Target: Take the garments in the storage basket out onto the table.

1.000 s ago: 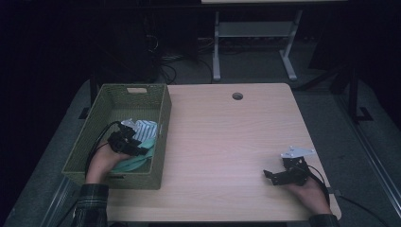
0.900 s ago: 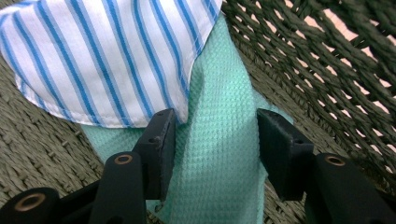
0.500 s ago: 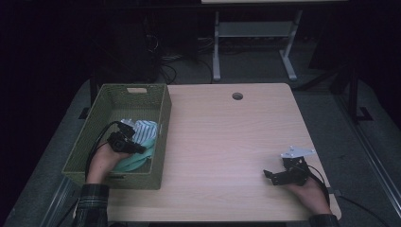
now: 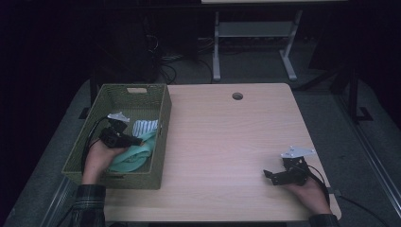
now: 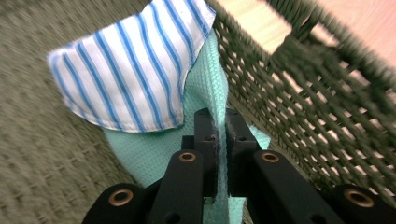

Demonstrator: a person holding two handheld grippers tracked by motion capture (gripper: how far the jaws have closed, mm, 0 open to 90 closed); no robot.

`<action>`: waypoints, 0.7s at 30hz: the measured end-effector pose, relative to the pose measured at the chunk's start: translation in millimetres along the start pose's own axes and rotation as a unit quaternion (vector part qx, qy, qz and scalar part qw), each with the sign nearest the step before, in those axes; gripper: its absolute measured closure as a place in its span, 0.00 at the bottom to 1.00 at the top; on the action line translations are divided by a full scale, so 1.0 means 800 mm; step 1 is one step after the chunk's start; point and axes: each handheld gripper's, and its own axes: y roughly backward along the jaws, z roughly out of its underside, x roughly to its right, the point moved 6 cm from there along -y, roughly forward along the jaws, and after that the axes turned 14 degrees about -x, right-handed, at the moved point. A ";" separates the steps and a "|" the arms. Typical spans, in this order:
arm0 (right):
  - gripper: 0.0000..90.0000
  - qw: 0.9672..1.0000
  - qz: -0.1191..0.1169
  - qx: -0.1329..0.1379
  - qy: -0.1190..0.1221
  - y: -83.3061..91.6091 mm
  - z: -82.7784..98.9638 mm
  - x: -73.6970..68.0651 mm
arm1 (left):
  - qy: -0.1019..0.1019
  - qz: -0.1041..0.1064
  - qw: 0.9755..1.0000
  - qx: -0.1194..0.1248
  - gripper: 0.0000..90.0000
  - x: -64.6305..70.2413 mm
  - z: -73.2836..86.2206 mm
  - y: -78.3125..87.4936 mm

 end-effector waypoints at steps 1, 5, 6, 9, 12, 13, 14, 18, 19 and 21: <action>0.03 1.000 0.000 0.000 0.000 0.000 0.000 0.000 | 0.000 0.000 1.000 0.000 0.96 0.000 0.000 0.000; 0.03 1.000 0.000 0.000 0.000 0.000 0.000 0.000 | 0.006 -0.003 1.000 0.030 0.97 0.001 -0.003 0.019; 0.03 1.000 0.000 0.000 0.000 0.000 0.000 0.000 | 0.007 -0.004 0.999 0.036 0.97 0.002 -0.004 0.023; 0.03 1.000 0.000 0.000 0.000 0.000 0.000 0.000 | 0.010 -0.008 0.999 0.050 0.97 0.002 -0.004 0.034; 0.03 1.000 0.000 0.000 0.000 0.000 0.000 0.000 | 0.013 -0.008 0.998 0.068 0.97 0.001 -0.005 0.047; 0.03 1.000 0.000 0.000 0.000 0.000 0.000 0.000 | 0.013 -0.008 0.998 0.068 0.97 0.001 -0.005 0.047; 0.03 1.000 0.001 0.000 0.000 0.000 0.000 0.000 | 0.014 -0.005 0.997 0.077 0.97 0.000 -0.005 0.053; 0.03 1.000 0.001 0.000 0.000 0.000 0.000 0.000 | 0.014 -0.003 0.996 0.093 0.97 -0.001 -0.008 0.066; 0.03 1.000 0.001 0.000 0.000 0.000 0.000 0.000 | 0.014 -0.003 0.996 0.093 0.97 -0.001 -0.008 0.066; 0.03 1.000 0.001 0.000 0.000 0.000 0.000 0.000 | 0.013 -0.003 0.995 0.100 0.97 0.000 -0.011 0.073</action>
